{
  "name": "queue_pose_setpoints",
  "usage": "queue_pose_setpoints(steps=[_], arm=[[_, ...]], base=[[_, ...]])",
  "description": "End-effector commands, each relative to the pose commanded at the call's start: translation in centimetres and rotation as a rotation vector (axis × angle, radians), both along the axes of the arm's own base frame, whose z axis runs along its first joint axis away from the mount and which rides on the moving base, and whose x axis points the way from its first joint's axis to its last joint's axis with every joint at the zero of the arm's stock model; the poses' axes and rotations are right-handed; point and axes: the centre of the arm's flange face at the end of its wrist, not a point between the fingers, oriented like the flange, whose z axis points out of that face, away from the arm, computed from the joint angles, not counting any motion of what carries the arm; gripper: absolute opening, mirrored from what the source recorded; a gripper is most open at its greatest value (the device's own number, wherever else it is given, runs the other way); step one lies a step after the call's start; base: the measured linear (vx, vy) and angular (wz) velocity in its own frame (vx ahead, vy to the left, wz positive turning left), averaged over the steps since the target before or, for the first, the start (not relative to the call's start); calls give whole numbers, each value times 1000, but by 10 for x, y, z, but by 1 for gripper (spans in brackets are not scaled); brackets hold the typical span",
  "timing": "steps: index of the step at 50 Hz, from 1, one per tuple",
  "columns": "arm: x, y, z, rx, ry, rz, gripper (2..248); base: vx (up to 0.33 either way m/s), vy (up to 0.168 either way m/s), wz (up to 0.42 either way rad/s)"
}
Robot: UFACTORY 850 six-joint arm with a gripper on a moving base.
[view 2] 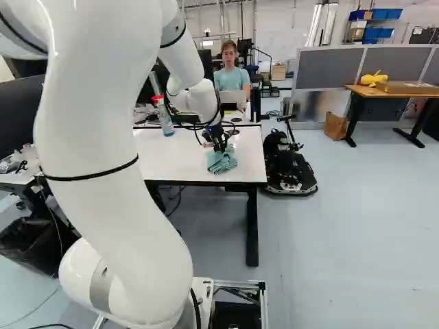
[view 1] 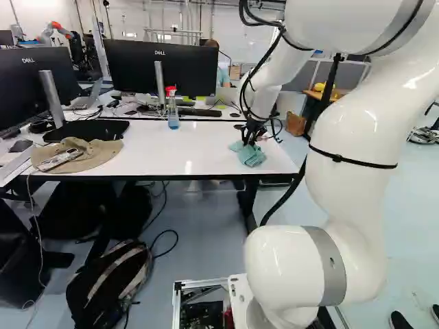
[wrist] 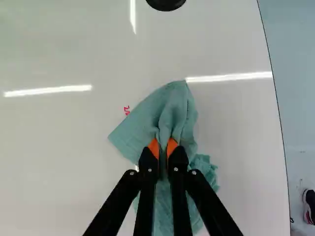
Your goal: Clean the table with the green towel
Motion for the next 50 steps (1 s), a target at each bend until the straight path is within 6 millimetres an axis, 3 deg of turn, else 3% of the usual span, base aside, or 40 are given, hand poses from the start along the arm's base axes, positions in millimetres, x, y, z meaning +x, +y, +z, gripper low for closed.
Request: queue_pose_setpoints(steps=[12,20,50], arm=[[16,16,0,-1,-7,33,38],[14,30,0,-1,-6,58,38],[-35,60,0,1,15,112,38]], base=[[0,0,0],[0,0,0],[0,0,0]])
